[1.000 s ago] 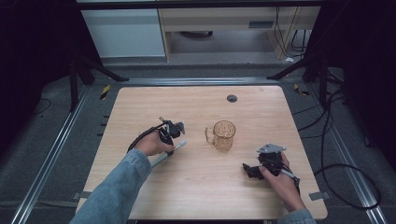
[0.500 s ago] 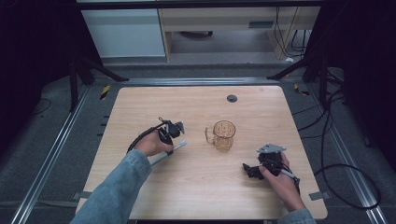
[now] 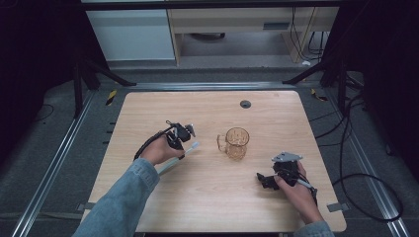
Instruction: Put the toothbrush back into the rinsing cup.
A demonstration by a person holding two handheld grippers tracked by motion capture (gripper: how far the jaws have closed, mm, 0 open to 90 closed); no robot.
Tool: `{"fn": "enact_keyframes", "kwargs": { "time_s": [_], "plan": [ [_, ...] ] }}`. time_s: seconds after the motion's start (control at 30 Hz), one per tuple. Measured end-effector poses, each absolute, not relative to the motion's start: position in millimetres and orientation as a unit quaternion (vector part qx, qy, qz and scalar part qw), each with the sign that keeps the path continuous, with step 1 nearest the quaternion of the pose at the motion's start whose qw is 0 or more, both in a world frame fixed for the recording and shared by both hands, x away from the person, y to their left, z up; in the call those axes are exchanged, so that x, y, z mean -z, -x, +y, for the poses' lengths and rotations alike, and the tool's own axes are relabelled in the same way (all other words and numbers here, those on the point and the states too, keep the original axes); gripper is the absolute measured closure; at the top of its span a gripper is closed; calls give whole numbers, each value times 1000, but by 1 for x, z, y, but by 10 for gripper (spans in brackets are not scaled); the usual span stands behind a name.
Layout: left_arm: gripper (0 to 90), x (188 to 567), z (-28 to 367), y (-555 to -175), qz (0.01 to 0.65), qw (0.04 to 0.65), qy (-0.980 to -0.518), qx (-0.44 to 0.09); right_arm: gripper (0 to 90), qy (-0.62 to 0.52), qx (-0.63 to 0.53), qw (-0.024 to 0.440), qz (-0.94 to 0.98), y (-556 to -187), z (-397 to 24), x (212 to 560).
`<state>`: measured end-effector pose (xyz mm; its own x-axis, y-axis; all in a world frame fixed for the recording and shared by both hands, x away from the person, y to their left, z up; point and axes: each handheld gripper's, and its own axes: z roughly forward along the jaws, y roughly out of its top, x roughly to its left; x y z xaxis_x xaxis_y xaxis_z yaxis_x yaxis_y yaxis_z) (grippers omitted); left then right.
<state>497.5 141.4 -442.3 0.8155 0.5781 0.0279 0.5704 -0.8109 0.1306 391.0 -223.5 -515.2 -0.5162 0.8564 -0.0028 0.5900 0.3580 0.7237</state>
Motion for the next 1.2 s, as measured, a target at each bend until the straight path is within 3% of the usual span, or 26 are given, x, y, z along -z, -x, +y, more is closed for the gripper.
{"fn": "enact_keyframes", "kwargs": {
  "time_s": [0.77,1.2],
  "plan": [
    [785,390,122,-505,307,121,-943,-48,4,-451,-342,195,801,-391,-224,515],
    [786,364,117,-499,325,242,-910,-91,4,-448,-342,195,803,-391,-224,515]
  ]
}}
